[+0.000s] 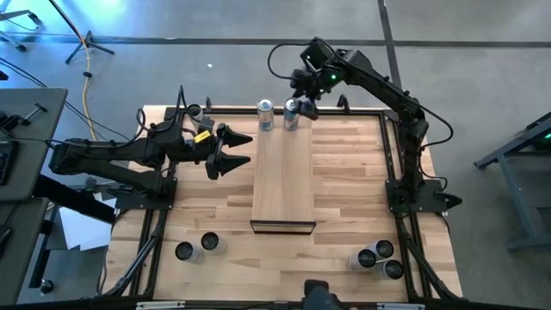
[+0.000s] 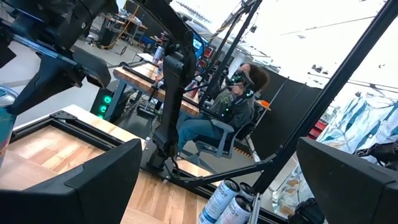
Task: Place canned beverage on shelf
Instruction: Put the blue soda can on the shelf aligned with the other blue soda can
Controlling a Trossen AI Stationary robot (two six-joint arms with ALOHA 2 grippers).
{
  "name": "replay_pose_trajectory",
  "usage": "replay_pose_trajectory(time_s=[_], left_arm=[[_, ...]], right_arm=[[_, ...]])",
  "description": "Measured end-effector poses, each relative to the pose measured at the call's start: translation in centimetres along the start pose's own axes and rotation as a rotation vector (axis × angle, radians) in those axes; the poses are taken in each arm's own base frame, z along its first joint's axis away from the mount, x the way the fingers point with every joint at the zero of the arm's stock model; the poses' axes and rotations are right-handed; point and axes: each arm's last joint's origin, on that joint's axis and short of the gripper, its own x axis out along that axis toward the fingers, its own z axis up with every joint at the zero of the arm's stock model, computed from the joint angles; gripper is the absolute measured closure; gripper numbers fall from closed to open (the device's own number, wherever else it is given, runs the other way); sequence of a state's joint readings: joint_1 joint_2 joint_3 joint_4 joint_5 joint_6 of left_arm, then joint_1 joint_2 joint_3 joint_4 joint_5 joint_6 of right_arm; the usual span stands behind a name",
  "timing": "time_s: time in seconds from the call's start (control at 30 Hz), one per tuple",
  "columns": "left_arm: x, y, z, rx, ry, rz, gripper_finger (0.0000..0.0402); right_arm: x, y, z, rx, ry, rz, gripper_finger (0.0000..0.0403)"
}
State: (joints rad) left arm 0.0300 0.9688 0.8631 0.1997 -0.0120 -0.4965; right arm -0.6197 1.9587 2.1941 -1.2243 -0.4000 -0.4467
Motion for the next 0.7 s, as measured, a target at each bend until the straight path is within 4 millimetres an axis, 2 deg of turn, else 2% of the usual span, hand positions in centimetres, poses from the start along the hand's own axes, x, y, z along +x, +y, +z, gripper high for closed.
replay_pose_trajectory(time_s=[0.3, 0.7], left_arm=[[0.0, 0.0, 0.0, 0.001, 0.0, 0.0, 0.0002], [0.0, 0.0, 0.0, 0.002, 0.0, 0.0, 0.0002]], right_arm=[[0.0, -0.11, 0.13, 0.193, -0.01, -0.02, 0.0139], [0.0, -0.14, 0.2, 0.201, -0.017, -0.022, 0.0139]])
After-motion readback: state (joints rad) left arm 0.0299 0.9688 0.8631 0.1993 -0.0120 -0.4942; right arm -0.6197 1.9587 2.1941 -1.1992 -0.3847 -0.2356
